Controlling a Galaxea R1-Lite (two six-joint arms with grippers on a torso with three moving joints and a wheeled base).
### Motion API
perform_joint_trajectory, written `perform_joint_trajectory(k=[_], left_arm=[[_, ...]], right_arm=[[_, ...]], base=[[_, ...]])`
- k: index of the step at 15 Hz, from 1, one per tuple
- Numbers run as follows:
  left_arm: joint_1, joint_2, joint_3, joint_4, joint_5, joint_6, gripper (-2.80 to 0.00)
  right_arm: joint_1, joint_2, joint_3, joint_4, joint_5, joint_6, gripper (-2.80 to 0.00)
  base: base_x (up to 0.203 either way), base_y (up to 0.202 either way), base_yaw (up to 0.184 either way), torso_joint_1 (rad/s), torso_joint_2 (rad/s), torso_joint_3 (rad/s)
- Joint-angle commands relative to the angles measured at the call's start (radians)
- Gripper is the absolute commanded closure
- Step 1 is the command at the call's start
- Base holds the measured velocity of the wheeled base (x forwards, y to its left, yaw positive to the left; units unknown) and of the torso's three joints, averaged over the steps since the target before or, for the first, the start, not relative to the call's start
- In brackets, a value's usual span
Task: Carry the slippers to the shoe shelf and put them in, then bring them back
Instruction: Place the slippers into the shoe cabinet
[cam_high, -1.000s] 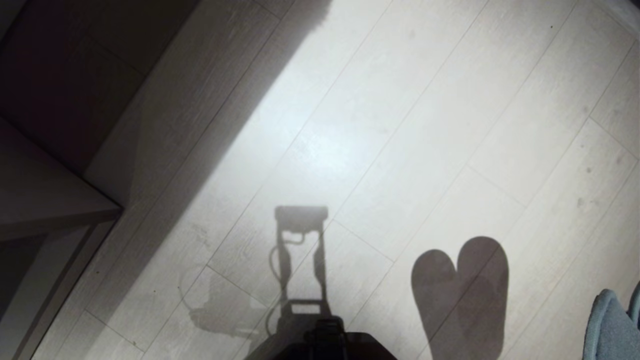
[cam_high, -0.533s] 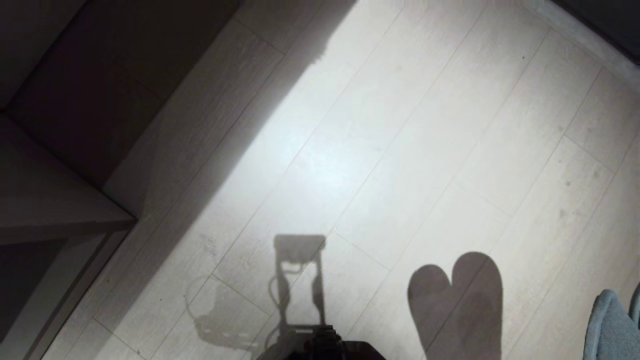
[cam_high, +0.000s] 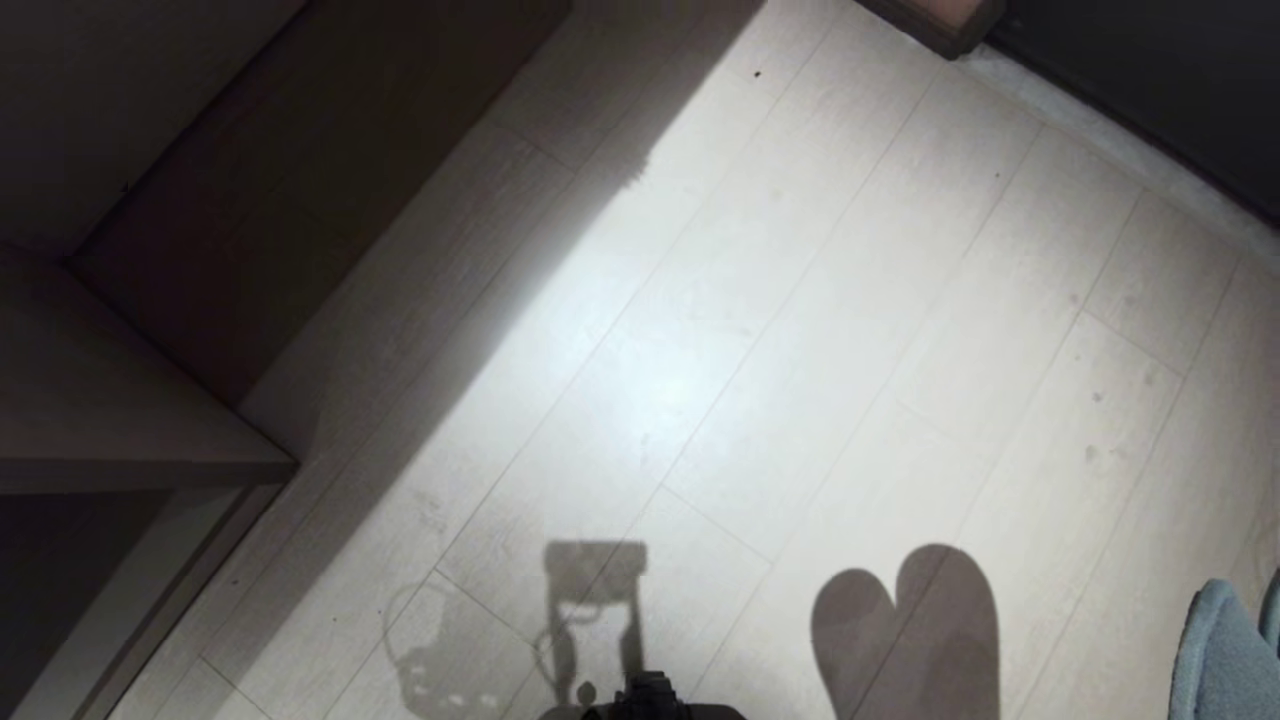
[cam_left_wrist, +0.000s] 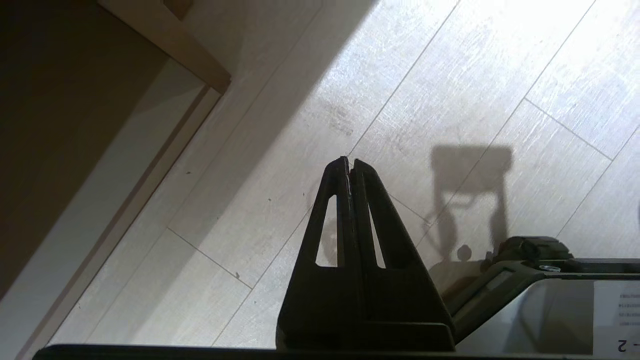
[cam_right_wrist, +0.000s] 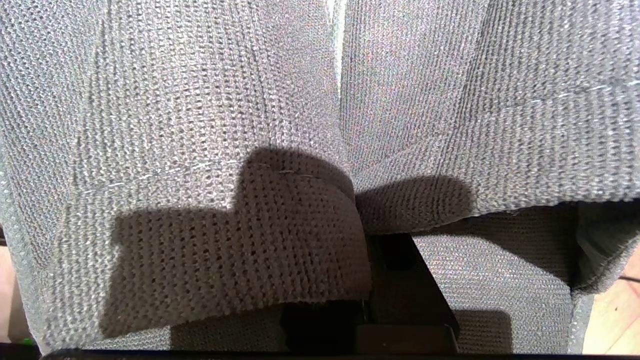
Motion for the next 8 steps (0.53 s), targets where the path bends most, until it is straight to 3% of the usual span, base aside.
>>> perform_joint_trajectory(k=[1,8], left_arm=[[-0.001,0.001,0.0,-0.001,0.0,0.0,0.0],[0.001,0.001,0.0,-0.002,0.0,0.0,0.0]], right_arm=[[0.0,0.003,0.0,-0.001,0.001,-0.001,0.0],[0.0,0.003,0.0,-0.001,0.001,-0.001,0.0]], base=[[0.0,0.0,0.0,0.002,0.01,0.204],[0.0,0.0,0.0,0.004,0.0,0.202]])
